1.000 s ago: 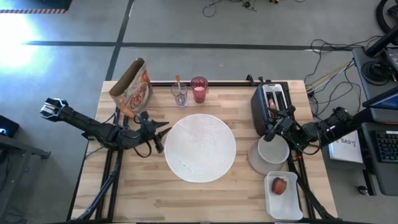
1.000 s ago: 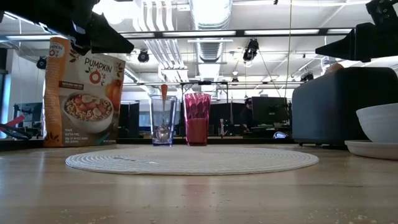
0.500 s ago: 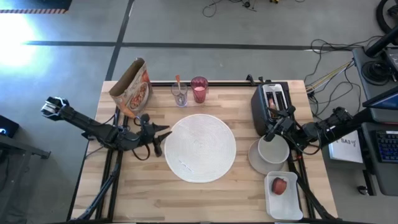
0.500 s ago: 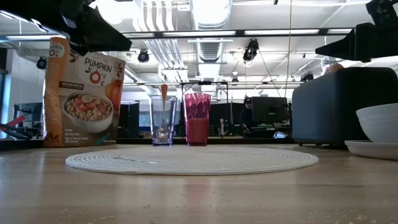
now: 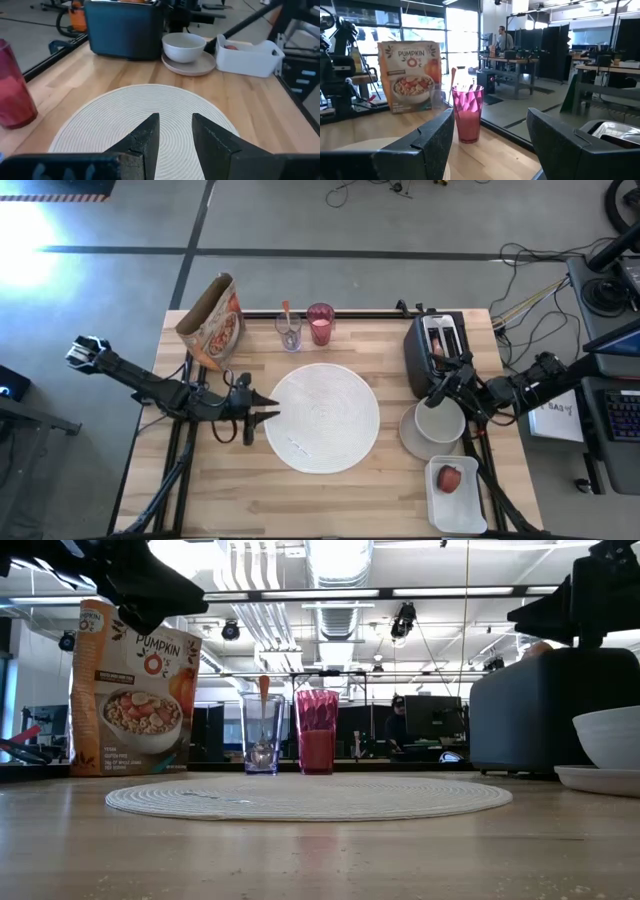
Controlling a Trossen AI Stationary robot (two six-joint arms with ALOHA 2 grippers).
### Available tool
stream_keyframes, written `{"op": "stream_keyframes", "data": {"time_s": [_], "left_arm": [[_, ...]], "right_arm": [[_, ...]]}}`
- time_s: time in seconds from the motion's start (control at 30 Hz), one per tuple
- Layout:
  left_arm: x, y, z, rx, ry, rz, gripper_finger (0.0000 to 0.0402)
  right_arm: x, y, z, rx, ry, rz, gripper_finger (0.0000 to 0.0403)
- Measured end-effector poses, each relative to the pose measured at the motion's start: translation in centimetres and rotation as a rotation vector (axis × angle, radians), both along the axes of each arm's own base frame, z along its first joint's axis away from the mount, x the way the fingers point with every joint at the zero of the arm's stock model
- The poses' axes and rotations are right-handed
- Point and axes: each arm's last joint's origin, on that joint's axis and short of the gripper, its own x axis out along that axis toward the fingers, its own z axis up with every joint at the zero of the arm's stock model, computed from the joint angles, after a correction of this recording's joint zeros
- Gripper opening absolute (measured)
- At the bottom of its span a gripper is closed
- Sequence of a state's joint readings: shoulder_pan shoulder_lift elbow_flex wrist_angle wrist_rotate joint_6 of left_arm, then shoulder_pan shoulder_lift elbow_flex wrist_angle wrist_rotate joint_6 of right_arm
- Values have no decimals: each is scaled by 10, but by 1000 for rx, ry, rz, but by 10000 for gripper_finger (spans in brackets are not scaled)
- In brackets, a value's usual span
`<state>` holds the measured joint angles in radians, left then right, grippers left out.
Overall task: Arrange a breakfast setting
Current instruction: Put the white bowl on the white table mat
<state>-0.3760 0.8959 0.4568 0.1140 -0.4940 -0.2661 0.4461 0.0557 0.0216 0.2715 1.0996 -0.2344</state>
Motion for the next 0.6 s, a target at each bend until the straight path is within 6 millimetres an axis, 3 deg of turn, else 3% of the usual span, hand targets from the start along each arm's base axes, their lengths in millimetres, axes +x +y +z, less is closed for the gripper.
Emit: {"op": "stream_keyframes", "data": {"time_s": [0.6], "left_arm": [[-4, 6, 3, 70, 13, -10, 100]], "right_arm": [[1, 2, 3, 158, -148, 132, 238]]}}
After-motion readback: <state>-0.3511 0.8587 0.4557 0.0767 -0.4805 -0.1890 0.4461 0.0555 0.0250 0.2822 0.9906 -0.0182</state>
